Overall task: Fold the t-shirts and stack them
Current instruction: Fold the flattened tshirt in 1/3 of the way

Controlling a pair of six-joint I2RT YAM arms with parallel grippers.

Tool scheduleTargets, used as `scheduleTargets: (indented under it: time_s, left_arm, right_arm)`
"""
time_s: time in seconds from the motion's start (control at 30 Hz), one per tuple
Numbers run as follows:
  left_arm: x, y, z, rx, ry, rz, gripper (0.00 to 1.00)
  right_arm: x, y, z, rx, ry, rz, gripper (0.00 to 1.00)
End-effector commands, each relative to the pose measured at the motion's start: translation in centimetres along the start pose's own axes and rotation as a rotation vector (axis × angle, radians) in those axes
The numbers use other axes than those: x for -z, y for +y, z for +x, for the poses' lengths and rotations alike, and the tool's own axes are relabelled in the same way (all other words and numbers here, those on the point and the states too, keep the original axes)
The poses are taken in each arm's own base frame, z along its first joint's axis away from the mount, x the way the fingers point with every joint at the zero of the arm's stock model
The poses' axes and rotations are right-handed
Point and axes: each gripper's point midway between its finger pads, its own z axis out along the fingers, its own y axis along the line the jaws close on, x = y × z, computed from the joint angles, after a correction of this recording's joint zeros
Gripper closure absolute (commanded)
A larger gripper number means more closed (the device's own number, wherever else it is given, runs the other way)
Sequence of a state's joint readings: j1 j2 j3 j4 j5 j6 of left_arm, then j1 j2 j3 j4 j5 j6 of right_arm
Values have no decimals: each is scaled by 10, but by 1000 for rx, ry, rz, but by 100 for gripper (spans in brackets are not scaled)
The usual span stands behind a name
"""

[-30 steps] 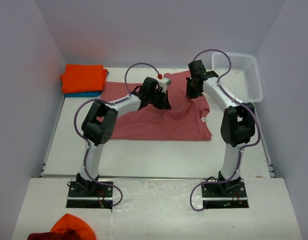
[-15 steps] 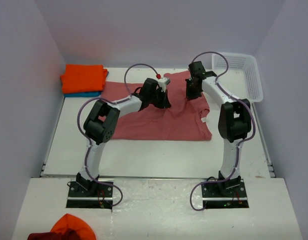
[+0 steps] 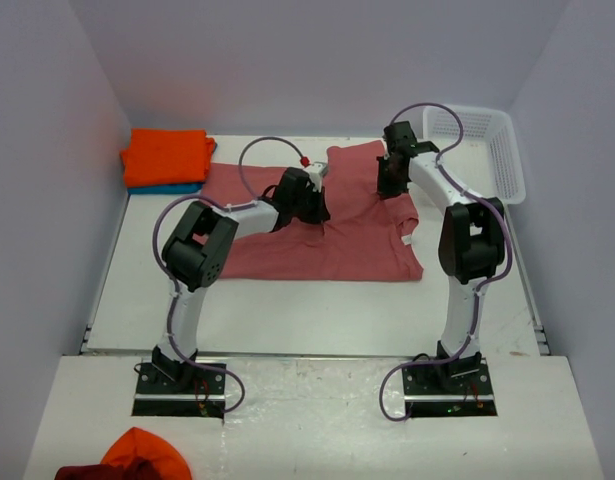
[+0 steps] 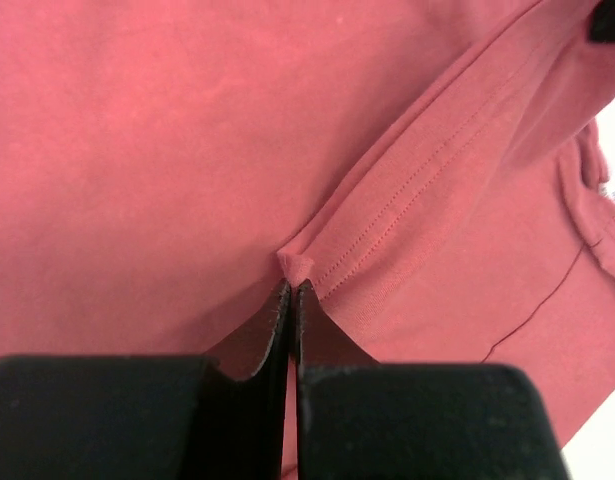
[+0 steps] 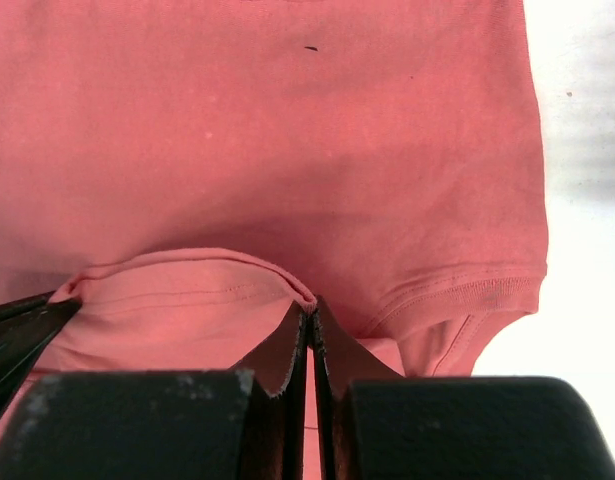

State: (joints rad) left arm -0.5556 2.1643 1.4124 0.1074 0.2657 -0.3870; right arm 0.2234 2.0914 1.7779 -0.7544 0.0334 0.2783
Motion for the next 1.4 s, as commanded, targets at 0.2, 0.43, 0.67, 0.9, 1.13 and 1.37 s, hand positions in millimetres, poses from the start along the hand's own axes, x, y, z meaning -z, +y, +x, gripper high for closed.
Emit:
scheduleTargets:
  time_s: [0.2,0.43,0.67,0.9,1.13,1.37]
  left_arm:
    - [26,-12,-54,-7,-201,6,100]
    - [11,-13,-53,0,-167,23,100]
    - [-13,0,-44,47,-87,-21,74]
    - [-6,13,-48,86,-89,-125,64]
    - [21,1,-62,66,-132,-145,64]
    - [63,-29,-76,11,-199,-145,63]
  right_arm:
    - [3,-2,-2,5,-12,-13,100]
    - [-2,-6,-5,-14,-17,-2,100]
    - [-8,-12,-9,-30,-4,8,100]
    - [-10,-10,-19,-28,2,1,100]
    - [-25,-25,-25,-79,40,102,82]
    - [20,-50,-58,-73,-145,239,40]
